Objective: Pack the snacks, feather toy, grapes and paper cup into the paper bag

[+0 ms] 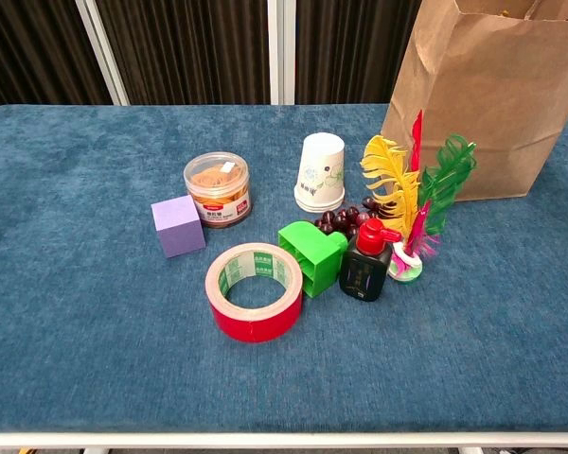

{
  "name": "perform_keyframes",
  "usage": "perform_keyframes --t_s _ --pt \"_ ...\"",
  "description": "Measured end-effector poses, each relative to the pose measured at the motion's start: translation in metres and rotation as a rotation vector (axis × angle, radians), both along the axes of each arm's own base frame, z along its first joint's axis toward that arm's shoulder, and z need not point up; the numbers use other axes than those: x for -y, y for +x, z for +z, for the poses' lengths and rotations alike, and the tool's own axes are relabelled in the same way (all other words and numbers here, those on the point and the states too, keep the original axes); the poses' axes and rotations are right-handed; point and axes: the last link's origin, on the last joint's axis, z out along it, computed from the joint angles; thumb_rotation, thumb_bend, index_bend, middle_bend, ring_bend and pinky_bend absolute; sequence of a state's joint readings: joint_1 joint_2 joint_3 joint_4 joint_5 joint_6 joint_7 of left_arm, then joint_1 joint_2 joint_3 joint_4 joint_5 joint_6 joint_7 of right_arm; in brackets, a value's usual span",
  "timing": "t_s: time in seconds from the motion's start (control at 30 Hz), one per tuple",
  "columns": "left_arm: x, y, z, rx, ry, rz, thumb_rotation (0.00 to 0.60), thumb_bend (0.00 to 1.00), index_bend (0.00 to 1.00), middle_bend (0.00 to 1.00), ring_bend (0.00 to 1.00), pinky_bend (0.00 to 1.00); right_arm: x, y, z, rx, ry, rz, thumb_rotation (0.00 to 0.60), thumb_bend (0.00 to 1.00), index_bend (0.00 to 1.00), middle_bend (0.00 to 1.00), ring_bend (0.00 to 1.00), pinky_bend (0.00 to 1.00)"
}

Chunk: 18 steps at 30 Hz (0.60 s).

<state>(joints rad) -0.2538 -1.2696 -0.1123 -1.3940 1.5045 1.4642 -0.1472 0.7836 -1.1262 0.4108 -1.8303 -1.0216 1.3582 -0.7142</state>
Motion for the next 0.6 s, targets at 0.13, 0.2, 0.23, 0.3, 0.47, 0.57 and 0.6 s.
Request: perform_keyframes --t_s 0.13,0.2,0.23,0.3,0.47,0.57,0.6 --pt "0.000 0.002 -0.002 -0.001 -0.002 -0.004 0.600 0.15 0.16 0.14 0.05 0.18 -0.013 0.032 0.003 0.142 0.068 0.093 0.600 0.00 0.28 0.19 0.04 0.05" --pt "0.000 0.003 -0.002 -0.001 -0.001 -0.006 0.600 0.15 0.16 0.14 0.05 0.18 -0.022 0.049 0.003 0.191 0.106 0.152 0.600 0.00 0.28 0.19 0.06 0.06" --pt "0.001 0.003 -0.001 0.000 0.000 -0.007 0.600 0.15 0.16 0.14 0.05 0.18 -0.026 0.055 0.002 0.202 0.119 0.177 0.600 0.00 0.28 0.19 0.07 0.07" --pt "0.000 0.004 -0.002 0.001 0.001 -0.007 0.600 0.15 0.16 0.14 0.05 0.18 -0.033 0.066 -0.001 0.210 0.148 0.225 0.600 0.00 0.28 0.19 0.07 0.08" --pt "0.001 0.003 -0.002 0.001 -0.002 -0.005 0.600 0.15 0.16 0.14 0.05 0.18 -0.058 0.077 -0.021 0.164 0.248 0.313 0.600 0.00 0.28 0.21 0.10 0.12" --pt "0.001 0.002 -0.002 0.000 -0.003 -0.002 0.600 0.15 0.16 0.14 0.05 0.18 -0.072 0.071 -0.040 0.101 0.325 0.322 0.600 0.00 0.28 0.22 0.10 0.14" --pt "0.001 0.002 -0.002 0.000 -0.003 -0.001 0.600 0.15 0.16 0.14 0.05 0.18 -0.077 0.067 -0.047 0.073 0.362 0.316 0.600 0.00 0.28 0.22 0.10 0.15"
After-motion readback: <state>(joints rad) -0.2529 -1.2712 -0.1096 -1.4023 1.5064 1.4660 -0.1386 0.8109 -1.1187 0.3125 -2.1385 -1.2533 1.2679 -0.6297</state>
